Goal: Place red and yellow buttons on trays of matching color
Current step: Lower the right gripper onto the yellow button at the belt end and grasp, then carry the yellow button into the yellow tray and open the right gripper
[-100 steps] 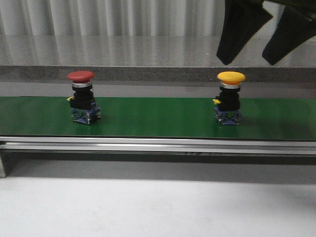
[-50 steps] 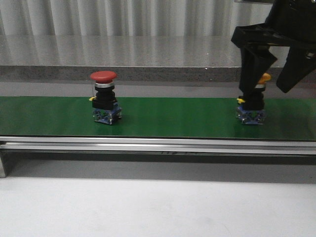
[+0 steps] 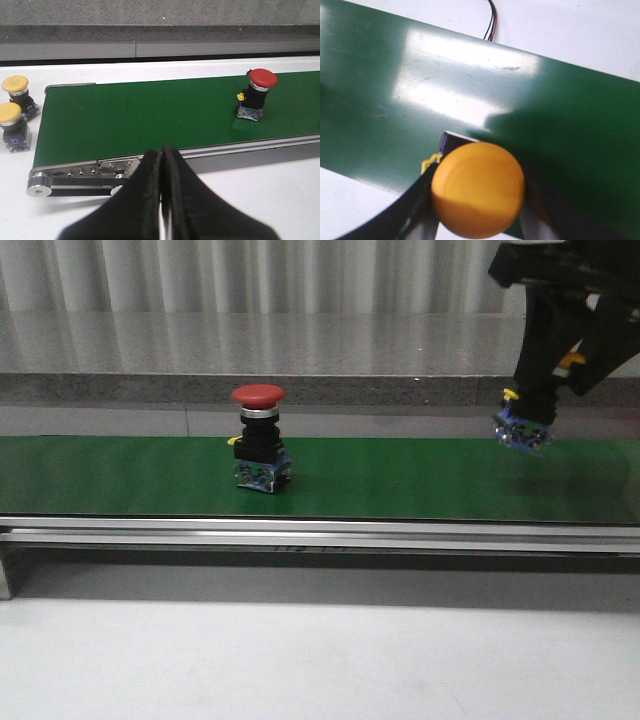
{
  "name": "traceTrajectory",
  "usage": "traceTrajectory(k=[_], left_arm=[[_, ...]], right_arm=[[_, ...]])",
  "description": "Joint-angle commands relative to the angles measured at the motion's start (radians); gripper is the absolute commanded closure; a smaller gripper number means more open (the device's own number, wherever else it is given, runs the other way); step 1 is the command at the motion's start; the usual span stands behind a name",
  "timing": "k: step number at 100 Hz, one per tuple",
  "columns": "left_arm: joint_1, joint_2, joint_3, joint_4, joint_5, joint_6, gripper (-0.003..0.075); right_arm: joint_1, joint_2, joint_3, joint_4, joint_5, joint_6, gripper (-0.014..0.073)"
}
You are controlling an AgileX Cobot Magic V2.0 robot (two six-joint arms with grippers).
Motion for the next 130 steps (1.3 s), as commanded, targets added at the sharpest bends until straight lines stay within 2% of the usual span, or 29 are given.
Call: traceTrajectory(k=[1, 24, 41, 60, 77, 101, 117, 130], left_arm=[[-0.009, 0.005, -0.026, -0.014, -0.078, 0.000, 0.0741], [-0.009, 0.005, -0.026, -0.014, -0.078, 0.000, 0.0741], [-0.009, 0.005, -0.026, -0.014, -0.078, 0.000, 0.0741], [-0.009, 0.005, -0.026, -0.014, -0.078, 0.000, 0.0741], [-0.009, 0.005, -0.026, -0.014, -0.078, 0.000, 0.0741], [-0.009, 0.005, -0.026, -0.014, -0.078, 0.000, 0.0741], [-0.009, 0.005, -0.026, -0.014, -0.078, 0.000, 0.0741], [-0.009, 0.005, -0.026, -0.014, -0.078, 0.000, 0.0741]], right_arm=[[-0.006, -0.107, 0.015, -0.017, -0.029, 0.040, 0.0554], [-0.010, -0.272, 0.147, -0.215, 0.022, 0.229, 0.0554], [-0.085, -0.359, 0.195, -0.313, 0.088, 0.324, 0.0554], [-0.258, -0.432, 0.235, -0.317, 0.124, 0.324, 0.0554], [-0.464, -0.451, 0.275, -0.332, 0.119, 0.324, 0.0554], [-0.703, -0.437, 0.363, -0.313, -0.015, 0.326, 0.0554], [-0.780, -0.371, 0.395, -0.303, -0.069, 0.326, 0.0554], [-0.785, -0.284, 0.395, -0.293, -0.095, 0.326, 0.0554]])
